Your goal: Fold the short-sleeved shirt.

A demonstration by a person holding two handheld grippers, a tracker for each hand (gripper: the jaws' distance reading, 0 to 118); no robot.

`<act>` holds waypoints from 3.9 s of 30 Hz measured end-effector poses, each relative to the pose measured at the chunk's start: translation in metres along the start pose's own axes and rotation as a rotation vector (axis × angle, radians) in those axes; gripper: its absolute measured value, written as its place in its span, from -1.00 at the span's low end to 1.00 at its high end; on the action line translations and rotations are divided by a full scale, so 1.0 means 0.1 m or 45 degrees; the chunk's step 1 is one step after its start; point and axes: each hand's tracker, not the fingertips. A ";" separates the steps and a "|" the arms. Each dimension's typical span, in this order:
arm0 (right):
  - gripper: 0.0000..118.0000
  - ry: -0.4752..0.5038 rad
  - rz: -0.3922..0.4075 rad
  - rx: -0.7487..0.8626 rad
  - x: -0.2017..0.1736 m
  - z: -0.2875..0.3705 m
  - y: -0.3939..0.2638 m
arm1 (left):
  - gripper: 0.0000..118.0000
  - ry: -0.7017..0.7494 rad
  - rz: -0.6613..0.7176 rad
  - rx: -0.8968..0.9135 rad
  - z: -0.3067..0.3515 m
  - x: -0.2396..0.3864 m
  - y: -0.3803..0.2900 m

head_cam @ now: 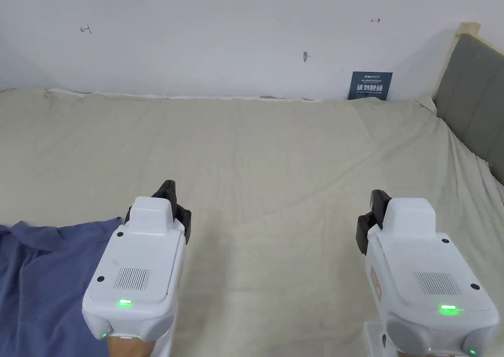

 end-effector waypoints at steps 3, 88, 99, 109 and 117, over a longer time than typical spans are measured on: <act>-0.98 0.001 0.004 0.002 0.00 0.00 0.00 | -1.00 0.001 0.015 -0.006 -0.02 -0.05 0.00; -0.98 0.167 -0.042 -0.022 -0.12 -0.20 -0.06 | -0.98 -0.393 0.185 -0.379 -0.61 -0.82 1.54; -0.98 -0.060 -0.031 -0.016 0.65 0.05 -0.14 | -0.98 -0.803 0.104 -0.525 -1.16 0.93 1.33; -0.98 -0.187 -0.038 -0.074 1.06 0.18 -0.33 | -0.98 -0.903 0.021 -1.004 -1.32 1.92 -0.14; -0.98 -0.179 -0.057 -0.116 1.05 0.16 -0.41 | -0.97 -0.718 -0.136 -1.358 -1.32 2.09 -1.23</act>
